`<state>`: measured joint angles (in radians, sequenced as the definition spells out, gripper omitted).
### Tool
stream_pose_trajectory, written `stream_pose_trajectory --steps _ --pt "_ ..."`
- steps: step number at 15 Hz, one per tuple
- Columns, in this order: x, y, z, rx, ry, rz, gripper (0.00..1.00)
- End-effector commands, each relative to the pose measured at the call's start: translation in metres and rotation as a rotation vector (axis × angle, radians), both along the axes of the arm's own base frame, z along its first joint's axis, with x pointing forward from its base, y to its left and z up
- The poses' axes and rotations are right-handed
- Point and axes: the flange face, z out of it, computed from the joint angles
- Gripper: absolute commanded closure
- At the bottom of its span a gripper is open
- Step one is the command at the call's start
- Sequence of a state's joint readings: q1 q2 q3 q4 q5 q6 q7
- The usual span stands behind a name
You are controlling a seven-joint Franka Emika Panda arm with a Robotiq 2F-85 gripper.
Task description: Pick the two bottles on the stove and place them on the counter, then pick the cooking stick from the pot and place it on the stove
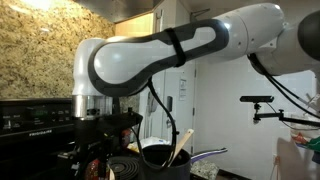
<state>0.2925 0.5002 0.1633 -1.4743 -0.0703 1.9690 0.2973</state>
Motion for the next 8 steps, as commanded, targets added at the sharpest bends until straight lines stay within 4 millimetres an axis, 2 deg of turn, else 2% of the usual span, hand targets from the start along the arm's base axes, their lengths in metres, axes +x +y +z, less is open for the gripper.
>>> stream_pose_trajectory --steps 1,6,8 --pt "0.003 -0.0006 0.0 0.033 0.002 0.037 0.33" --pt "0.0027 0.0003 -0.0009 0.03 0.008 0.067 0.68" --pt "0.0025 -0.0003 -0.001 0.025 0.013 0.062 0.77"
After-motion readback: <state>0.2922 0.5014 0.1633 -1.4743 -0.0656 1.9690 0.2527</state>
